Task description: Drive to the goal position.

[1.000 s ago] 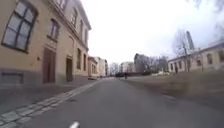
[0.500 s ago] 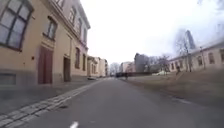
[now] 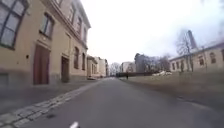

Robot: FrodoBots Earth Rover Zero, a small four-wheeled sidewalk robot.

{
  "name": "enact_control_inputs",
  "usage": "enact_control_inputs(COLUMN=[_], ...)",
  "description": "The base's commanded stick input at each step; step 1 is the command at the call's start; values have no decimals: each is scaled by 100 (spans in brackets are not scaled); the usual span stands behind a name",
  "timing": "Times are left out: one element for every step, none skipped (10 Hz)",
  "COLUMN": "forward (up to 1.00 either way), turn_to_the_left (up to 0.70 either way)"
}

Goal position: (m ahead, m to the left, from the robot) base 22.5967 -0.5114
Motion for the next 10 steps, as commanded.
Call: enact_control_inputs(forward=[100, 100, 100, 100, 100, 100, 100, 100, 100, 100], turn_to_the_left=[0, 0, 0, 0, 0, 0, 0, 0, 0, 0])
